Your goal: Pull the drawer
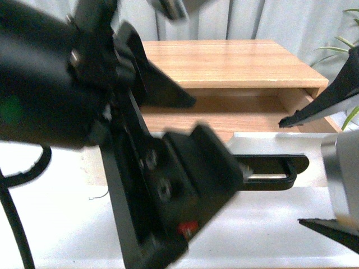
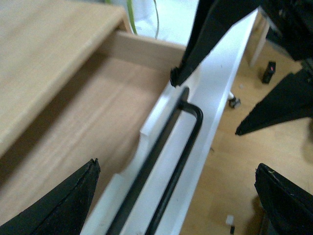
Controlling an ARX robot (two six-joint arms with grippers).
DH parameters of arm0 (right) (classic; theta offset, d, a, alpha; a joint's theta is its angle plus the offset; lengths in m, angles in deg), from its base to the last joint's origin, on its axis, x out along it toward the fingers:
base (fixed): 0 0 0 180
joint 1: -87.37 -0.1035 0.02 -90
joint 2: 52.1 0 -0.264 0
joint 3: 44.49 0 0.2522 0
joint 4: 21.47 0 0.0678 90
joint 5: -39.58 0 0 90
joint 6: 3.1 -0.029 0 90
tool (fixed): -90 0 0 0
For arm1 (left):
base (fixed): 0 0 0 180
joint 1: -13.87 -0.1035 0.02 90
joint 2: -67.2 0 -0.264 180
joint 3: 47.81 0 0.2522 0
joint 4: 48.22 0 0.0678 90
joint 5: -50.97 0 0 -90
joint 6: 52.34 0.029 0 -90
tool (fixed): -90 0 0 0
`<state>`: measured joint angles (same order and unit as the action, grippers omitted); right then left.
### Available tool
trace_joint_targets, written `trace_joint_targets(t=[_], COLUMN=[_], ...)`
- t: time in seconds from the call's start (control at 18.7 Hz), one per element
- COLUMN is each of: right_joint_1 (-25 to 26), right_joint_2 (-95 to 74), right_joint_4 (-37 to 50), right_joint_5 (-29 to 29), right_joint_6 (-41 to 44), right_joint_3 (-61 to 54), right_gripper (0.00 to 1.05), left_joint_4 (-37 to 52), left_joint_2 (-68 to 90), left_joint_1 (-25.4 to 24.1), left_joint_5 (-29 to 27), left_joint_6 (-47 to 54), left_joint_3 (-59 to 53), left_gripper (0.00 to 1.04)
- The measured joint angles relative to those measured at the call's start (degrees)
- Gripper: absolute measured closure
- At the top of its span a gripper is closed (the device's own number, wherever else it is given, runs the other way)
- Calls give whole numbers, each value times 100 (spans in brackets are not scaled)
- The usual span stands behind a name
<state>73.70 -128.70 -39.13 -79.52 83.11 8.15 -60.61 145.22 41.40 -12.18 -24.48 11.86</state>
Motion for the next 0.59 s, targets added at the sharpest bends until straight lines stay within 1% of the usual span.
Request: trace_joint_targets(t=[0.05,0.16,0.21,0.27,0.32,0.37,0.48,0.53,0.59], right_joint_1=[70,149,275,463,632,772,1169,1421,1720], right_joint_2=[79,151,188,208,197,157,2,-15,61], right_joint_4=[-70,-192,-31,245,728,1145,2479,2855,2802], right_joint_5=[-243,-492,-750,-942,-935,-807,-28,566,973], right_joint_6=[-286,-542,-955,-1432,-1928,-2380,-4059,-5250,-6467], right_joint_3=[107,216,315,413,437,457,479,487,411], right_gripper=[6,6,6,6,6,6,6,6,6], left_joint_4=[326,616,990,1325,1528,1499,1493,1687,1805], left_joint_2=[-199,-330,-426,-452,-444,-400,-262,-295,-417], left_joint_1=[-103,-219,-380,-581,-804,-1023,-1742,-2205,-2524], left_joint_5=[46,92,131,15,-173,-402,-1392,-1884,-2151], left_joint_6=[-273,-549,-918,-1338,-1679,-1998,-2911,-3412,-3676], left_joint_3=[-28,-31,-31,-22,-9,59,151,-31,-286], left_gripper=[7,7,7,7,7,7,7,7,7])
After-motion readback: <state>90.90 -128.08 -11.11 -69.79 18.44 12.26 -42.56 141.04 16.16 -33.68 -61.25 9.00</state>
